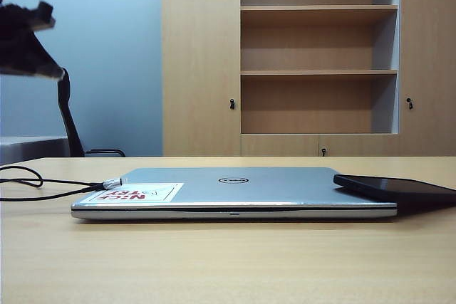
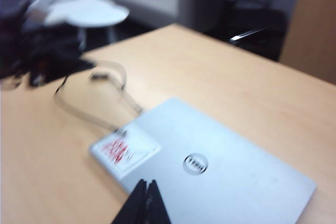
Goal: Pick up the charging cable and the phone, plug the charging cable into the charging port on the phone, and finally place them back on the table.
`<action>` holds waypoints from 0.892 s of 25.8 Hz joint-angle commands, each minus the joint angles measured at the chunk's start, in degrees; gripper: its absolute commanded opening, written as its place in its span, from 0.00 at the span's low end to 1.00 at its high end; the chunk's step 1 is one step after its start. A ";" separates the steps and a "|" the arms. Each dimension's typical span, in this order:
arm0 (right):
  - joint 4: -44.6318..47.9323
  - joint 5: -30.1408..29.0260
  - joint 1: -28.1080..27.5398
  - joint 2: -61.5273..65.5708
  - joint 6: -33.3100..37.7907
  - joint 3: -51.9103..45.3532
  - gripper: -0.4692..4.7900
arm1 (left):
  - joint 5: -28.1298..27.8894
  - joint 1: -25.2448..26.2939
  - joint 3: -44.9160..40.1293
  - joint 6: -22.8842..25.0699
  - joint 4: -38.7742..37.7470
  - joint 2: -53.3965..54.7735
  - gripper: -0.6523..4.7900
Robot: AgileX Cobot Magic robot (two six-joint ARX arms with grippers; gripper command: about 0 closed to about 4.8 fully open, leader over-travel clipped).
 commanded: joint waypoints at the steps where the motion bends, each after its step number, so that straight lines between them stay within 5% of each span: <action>1: -1.90 0.20 2.64 -0.09 -3.10 0.37 0.08 | 0.00 -0.52 0.13 5.64 0.57 2.27 0.11; 4: -1.99 0.15 4.44 -0.11 -3.10 0.37 0.08 | 0.00 -1.79 0.13 9.86 0.00 4.98 0.12; 6: -1.97 0.15 4.74 -0.11 -3.10 0.37 0.08 | 0.00 -2.82 0.13 10.21 -0.13 6.40 0.25; 9: -1.92 0.17 4.52 -0.11 -3.10 0.37 0.08 | 0.00 -2.99 0.02 14.05 -0.70 8.37 0.80; 10: -1.92 0.15 4.52 -0.11 -3.10 0.37 0.08 | 0.00 -2.99 0.02 16.46 -1.38 8.59 0.89; 17: -1.88 0.15 4.55 -0.13 -3.08 0.37 0.08 | 0.00 -2.99 -0.94 32.94 -2.16 9.35 0.91; 23: -1.86 0.13 4.55 -0.17 -3.08 0.37 0.08 | 0.00 -2.97 -1.03 37.22 -0.17 13.51 0.91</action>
